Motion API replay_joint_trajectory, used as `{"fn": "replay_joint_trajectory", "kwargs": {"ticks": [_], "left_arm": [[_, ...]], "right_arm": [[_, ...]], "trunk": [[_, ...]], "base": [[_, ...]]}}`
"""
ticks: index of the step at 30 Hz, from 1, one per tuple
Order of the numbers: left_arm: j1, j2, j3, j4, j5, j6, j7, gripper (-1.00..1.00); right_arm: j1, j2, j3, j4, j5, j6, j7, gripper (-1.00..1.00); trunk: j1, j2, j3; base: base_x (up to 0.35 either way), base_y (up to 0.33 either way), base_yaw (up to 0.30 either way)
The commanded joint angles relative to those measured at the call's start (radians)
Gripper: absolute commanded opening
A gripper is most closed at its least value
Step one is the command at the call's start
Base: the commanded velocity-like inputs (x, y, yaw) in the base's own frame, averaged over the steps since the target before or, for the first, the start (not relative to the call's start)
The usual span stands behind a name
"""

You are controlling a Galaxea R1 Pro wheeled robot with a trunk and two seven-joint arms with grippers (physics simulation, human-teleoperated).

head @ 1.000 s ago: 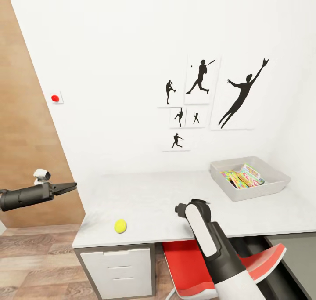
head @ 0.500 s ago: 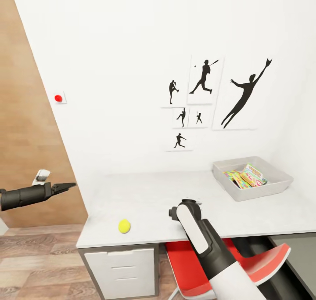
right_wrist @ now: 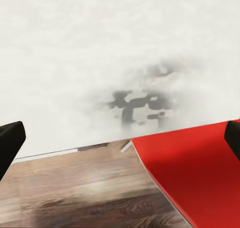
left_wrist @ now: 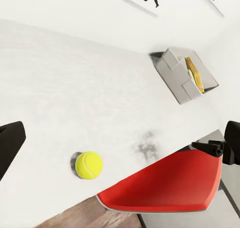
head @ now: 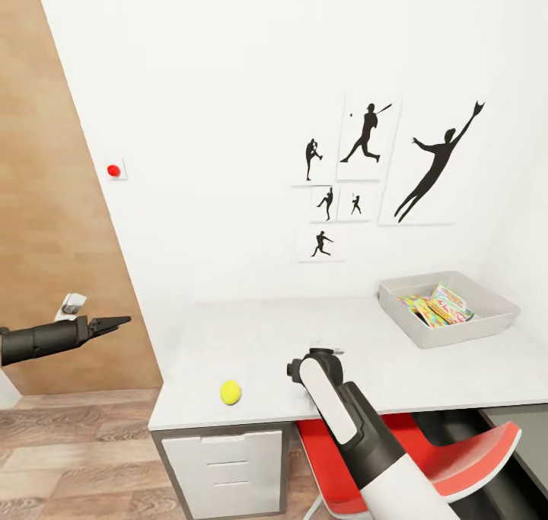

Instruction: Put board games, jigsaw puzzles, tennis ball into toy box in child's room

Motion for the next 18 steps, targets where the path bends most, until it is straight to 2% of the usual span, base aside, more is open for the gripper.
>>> {"fn": "replay_joint_trajectory", "kwargs": {"ticks": [1,8,18], "left_arm": [[-0.001,0.000,0.000,0.000,-0.001,0.004,-0.001,1.00],[-0.001,0.000,0.001,0.000,0.000,0.004,0.045,1.00],[-0.001,0.000,0.002,0.000,0.000,0.005,0.058,1.00]], "right_arm": [[-0.002,0.000,0.014,-0.001,-0.009,0.004,-0.010,1.00],[-0.002,0.000,0.038,-0.001,-0.009,0.003,-0.009,1.00],[-0.002,0.000,0.041,-0.001,-0.011,0.005,0.004,1.00]], "trunk": [[0.001,-0.002,-0.002],[0.001,-0.002,-0.005],[0.001,-0.002,-0.016]], "base": [[0.000,0.008,0.000],[0.000,0.003,0.019],[-0.035,0.008,0.170]]}}
